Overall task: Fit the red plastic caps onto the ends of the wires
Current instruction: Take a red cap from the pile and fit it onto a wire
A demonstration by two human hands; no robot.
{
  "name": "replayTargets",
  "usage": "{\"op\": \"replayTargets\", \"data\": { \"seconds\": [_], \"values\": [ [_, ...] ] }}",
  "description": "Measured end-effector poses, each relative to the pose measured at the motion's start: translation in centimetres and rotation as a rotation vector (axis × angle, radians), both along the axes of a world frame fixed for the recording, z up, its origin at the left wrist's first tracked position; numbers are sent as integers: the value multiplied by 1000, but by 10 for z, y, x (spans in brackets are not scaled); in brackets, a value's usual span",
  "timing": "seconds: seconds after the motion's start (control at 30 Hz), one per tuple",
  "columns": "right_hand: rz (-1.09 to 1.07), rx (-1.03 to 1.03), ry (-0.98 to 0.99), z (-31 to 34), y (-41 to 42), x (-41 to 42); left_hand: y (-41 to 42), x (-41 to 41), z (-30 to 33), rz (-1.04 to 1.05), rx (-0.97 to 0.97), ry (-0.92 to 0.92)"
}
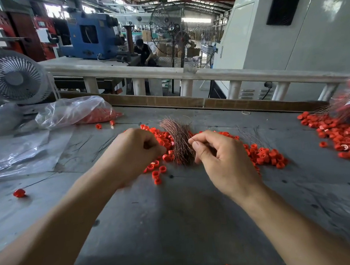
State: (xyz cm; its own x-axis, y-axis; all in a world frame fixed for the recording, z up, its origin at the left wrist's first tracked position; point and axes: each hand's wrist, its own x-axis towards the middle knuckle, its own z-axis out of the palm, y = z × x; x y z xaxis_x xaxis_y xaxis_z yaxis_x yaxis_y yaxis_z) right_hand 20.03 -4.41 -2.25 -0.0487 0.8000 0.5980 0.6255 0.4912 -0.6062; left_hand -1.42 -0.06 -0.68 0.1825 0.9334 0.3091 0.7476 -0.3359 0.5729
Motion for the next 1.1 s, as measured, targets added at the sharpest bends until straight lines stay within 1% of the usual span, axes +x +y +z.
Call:
{"op": "replayTargets", "data": {
  "seconds": [0.1, 0.2, 0.37, 0.5, 0.57, 0.63, 0.7, 0.77, 0.87, 1.0, 1.1],
  "values": [
    [-4, -12, 49, -2, 1, 0, 1, -2, -1, -35, -15, 114],
    [-19, 1, 58, -2, 1, 1, 0, -1, -2, -90, -61, 167],
    [-10, -1, 55, -1, 0, -2, -6, 0, -3, -67, -37, 282],
    [0, 9, 56, -1, -1, -4, -5, 0, -6, -67, -34, 283],
    [2, 28, 51, 0, -2, -4, -3, 1, -7, -74, -6, 252],
    [-2, 47, 61, 1, -3, -5, -3, 3, -7, -79, 39, 126],
    [-13, 79, 79, 3, -3, -4, -6, 8, -4, -115, 37, -136],
    [-19, 113, 96, 4, -4, -3, -11, 14, 0, -172, -33, -396],
    [-6, 103, 128, 5, -4, -3, -18, 19, 5, -269, -127, -652],
    [24, 91, 161, 7, -7, -5, -23, 23, 11, -380, -287, -928],
    [33, 147, 143, 9, -10, -7, -25, 24, 12, -418, -353, -1009]
  ]
}}
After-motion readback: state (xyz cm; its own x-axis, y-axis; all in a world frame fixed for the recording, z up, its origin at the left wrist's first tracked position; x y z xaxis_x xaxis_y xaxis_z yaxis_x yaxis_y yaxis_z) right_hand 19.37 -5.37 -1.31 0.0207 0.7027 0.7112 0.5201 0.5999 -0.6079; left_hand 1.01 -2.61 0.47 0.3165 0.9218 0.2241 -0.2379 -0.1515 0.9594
